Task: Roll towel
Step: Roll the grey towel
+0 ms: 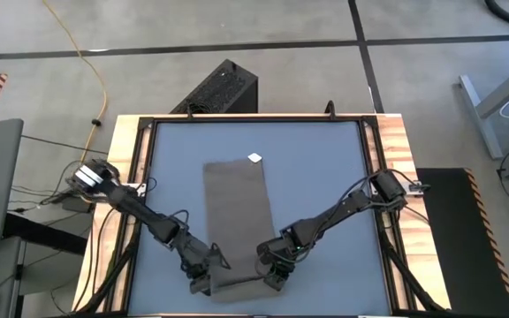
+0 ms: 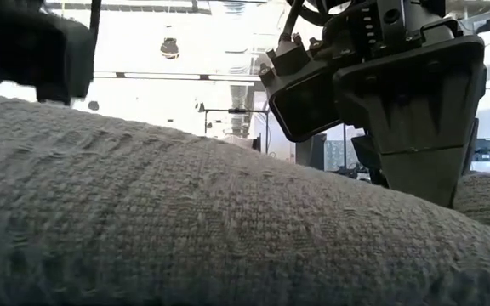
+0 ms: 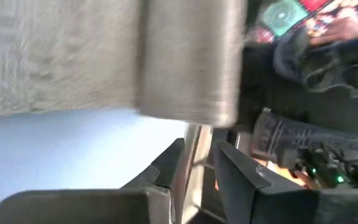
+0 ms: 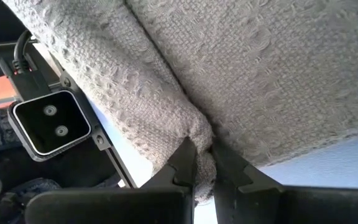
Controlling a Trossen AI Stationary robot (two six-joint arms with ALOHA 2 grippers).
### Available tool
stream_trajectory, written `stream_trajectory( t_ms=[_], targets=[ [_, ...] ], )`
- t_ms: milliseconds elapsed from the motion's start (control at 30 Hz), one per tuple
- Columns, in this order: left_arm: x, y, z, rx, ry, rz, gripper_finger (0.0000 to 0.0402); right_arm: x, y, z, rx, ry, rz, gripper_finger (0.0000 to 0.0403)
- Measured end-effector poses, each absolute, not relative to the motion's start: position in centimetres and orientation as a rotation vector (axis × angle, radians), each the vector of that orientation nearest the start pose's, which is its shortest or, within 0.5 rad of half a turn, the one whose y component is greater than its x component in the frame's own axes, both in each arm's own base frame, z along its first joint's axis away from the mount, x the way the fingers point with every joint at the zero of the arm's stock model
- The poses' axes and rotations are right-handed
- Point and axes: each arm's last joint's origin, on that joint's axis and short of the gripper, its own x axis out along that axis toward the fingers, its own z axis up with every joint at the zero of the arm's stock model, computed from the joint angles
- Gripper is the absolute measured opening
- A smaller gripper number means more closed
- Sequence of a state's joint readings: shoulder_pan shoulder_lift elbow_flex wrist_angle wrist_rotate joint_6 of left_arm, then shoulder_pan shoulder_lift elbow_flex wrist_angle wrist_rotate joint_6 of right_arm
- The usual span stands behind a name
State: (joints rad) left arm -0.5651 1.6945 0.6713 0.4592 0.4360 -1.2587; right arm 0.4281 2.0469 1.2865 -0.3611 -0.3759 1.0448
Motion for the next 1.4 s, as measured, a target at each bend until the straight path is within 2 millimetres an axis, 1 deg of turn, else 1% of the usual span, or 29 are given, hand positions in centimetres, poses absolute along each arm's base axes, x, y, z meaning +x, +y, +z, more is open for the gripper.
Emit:
stream_trajectory(
  t_ms=[100, 167, 233, 267, 300, 367, 433, 500, 633, 733, 767, 833, 1000, 1100, 1200, 1400],
  targets=[
    [25.0, -17.7, 15.9, -1.007, 0.973, -0.455, 0.006, 36.2, 17.3, 12.7, 0.855, 1.401, 0.041, 0.0046],
    [24.5, -18.0, 17.6, -0.919, 0.82, -0.449, 0.0053, 36.3, 17.0, 12.7, 0.859, 1.398, 0.035, 0.0046],
    [24.2, -18.6, 19.6, -0.819, 0.654, -0.424, 0.0045, 36.4, 16.9, 12.7, 0.865, 1.397, 0.03, 0.0046],
    [24.1, -19.0, 20.3, -0.763, 0.581, -0.399, 0.0042, 36.4, 16.8, 12.7, 0.866, 1.397, 0.029, 0.0046],
    [24.0, -19.5, 20.7, -0.705, 0.527, -0.375, 0.0037, 36.5, 16.7, 12.7, 0.868, 1.396, 0.028, 0.0046],
    [24.5, -20.6, 20.9, -0.6, 0.467, -0.334, 0.0028, 36.5, 16.6, 12.7, 0.871, 1.396, 0.026, 0.0046],
    [25.5, -21.8, 20.5, -0.553, 0.464, -0.325, 0.0018, 36.5, 16.5, 12.7, 0.874, 1.396, 0.024, 0.0046],
    [27.1, -22.7, 19.5, -0.528, 0.501, -0.345, 0.0007, 36.6, 16.5, 12.7, 0.876, 1.396, 0.021, 0.0046],
    [29.5, -23.6, 16.8, -0.487, 0.68, -0.355, 0.0002, 36.6, 16.5, 12.7, 0.88, 1.396, 0.017, 0.0046],
    [30.5, -23.6, 15.4, -0.497, 0.82, -0.318, 0.0, 36.6, 16.5, 12.7, 0.887, 1.397, 0.012, 0.0046],
    [30.7, -23.5, 14.9, -0.501, 0.859, -0.303, 0.0, 36.6, 16.5, 12.7, 0.887, 1.397, 0.012, 0.0046],
    [30.8, -23.3, 14.2, -0.501, 0.886, -0.279, 0.0, 36.6, 16.5, 12.7, 0.889, 1.397, 0.01, 0.0046],
    [31.0, -23.2, 14.2, -0.495, 0.873, -0.249, 0.0, 36.6, 16.5, 12.7, 0.892, 1.397, 0.007, 0.0046],
    [30.9, -23.1, 14.1, -0.494, 0.888, -0.243, 0.0, 36.7, 16.5, 12.7, 0.869, 1.385, 0.035, 0.0052],
    [30.7, -22.9, 13.7, -0.502, 0.932, -0.215, 0.0, 36.8, 16.6, 12.8, 0.836, 1.362, 0.078, 0.0068],
    [30.3, -22.6, 13.1, -0.541, 0.965, -0.174, 0.0, 37.0, 16.3, 12.8, 0.89, 1.364, 0.059, 0.0119]
  ],
)
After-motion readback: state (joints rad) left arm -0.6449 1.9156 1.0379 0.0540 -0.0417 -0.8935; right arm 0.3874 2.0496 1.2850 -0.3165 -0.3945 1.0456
